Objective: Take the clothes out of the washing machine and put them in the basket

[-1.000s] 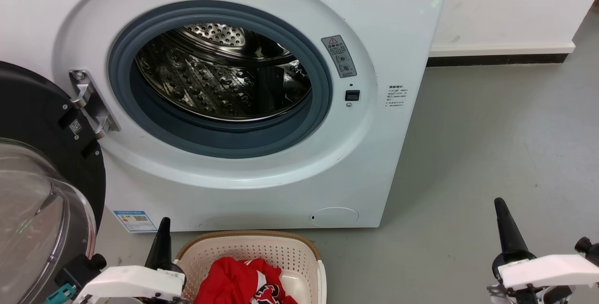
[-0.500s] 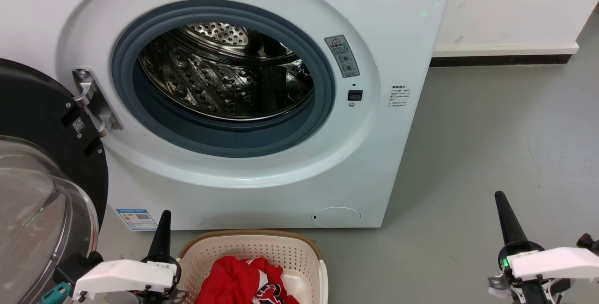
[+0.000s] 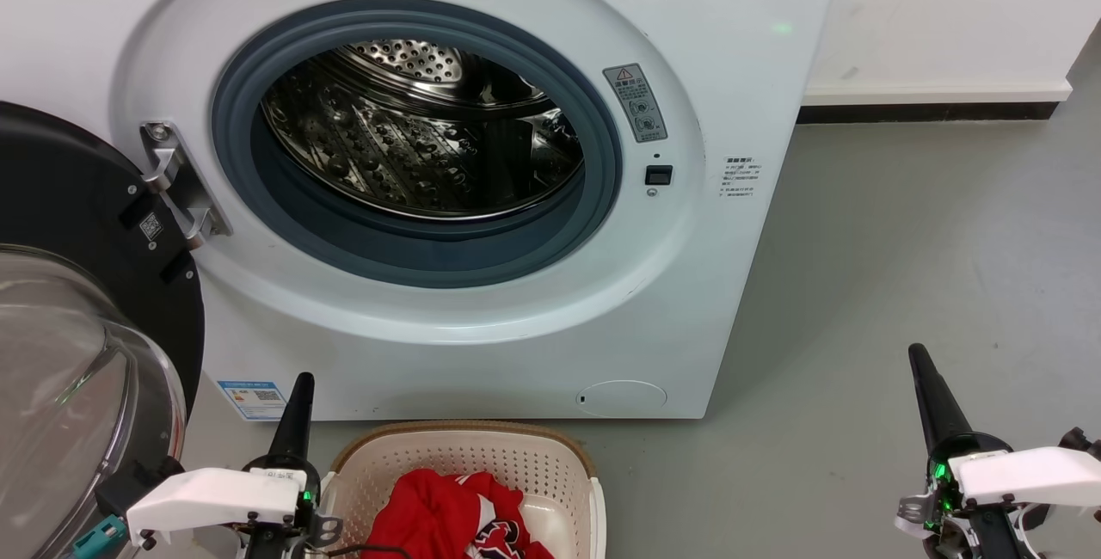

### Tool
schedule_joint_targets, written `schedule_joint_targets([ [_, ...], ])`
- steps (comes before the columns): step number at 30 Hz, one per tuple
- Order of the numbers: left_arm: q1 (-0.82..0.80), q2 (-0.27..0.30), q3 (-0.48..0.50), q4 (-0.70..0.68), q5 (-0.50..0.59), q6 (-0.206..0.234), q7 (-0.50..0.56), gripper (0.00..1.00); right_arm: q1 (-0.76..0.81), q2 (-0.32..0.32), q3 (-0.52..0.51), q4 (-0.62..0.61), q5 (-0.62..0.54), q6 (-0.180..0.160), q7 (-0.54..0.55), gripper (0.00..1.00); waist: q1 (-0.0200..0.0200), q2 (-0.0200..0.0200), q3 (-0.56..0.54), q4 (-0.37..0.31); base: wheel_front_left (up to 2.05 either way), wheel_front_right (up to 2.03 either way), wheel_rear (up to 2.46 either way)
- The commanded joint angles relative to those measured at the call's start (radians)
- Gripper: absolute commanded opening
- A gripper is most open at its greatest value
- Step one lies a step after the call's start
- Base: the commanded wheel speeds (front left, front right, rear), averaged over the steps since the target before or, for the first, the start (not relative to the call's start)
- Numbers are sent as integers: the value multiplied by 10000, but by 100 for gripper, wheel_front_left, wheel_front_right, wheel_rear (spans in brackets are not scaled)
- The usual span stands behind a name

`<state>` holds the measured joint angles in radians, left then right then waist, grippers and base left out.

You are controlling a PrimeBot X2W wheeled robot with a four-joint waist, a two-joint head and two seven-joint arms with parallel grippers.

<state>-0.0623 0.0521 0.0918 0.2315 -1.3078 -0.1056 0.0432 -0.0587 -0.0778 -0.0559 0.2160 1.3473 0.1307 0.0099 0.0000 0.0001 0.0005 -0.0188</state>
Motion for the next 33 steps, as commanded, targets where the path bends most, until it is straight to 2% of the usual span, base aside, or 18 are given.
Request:
schedule_joint_targets([
  [1,-174,-6,30,-15,-219,-53,80,0,-191,-48,-29,-6,221,2,62,0,0,-1,1,5,0,0,0],
  [33,-484,-27,242,141,-2855,-256,700,0,-513,25,-229,264,2774,0,734,0,0,-1,24,170,0,0,0],
])
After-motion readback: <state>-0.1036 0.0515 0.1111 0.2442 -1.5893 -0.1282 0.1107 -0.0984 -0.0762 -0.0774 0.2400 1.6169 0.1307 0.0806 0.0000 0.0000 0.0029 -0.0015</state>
